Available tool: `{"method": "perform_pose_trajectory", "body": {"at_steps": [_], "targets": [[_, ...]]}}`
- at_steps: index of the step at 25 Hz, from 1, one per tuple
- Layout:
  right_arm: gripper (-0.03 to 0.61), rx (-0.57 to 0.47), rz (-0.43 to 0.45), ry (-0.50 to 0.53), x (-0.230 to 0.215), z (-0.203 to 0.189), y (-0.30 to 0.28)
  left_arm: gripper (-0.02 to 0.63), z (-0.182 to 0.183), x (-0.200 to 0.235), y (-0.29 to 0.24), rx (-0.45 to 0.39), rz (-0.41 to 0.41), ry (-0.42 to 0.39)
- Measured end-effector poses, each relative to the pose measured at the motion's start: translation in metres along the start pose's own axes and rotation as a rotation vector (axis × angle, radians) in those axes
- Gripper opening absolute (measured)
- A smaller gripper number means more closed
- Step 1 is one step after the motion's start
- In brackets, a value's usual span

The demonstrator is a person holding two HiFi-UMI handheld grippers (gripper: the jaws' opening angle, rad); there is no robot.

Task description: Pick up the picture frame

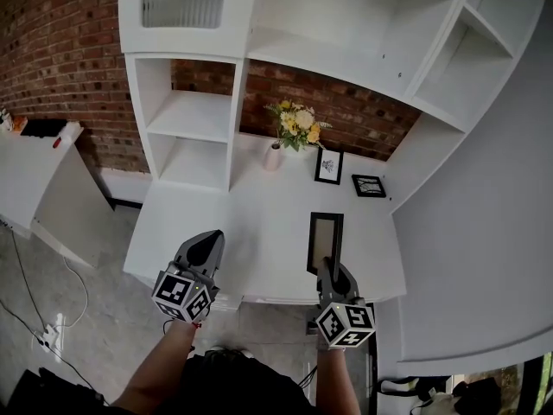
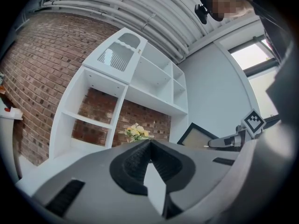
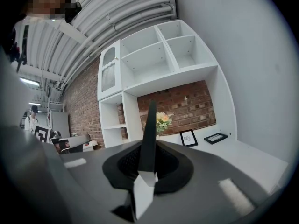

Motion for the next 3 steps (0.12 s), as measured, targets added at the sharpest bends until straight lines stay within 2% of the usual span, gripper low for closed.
{"method": "perform_pose_trajectory", "body": {"at_steps": [3], "targets": [[0.034,0.002,-0.009,-0.007,-0.0032,-0.0040,0.0056,0.003,-0.0048,-0.0037,0.0027,0.010,-0.001,-0.001]]}}
Point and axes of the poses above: the fingertips, and each gripper's own axes: y backward along the fingers, x to its left, z out of its top, the point moved 7 cm from there along y, backward along the fingers, and after that the axes turned 2 degrees about y, right-handed, at the moved point
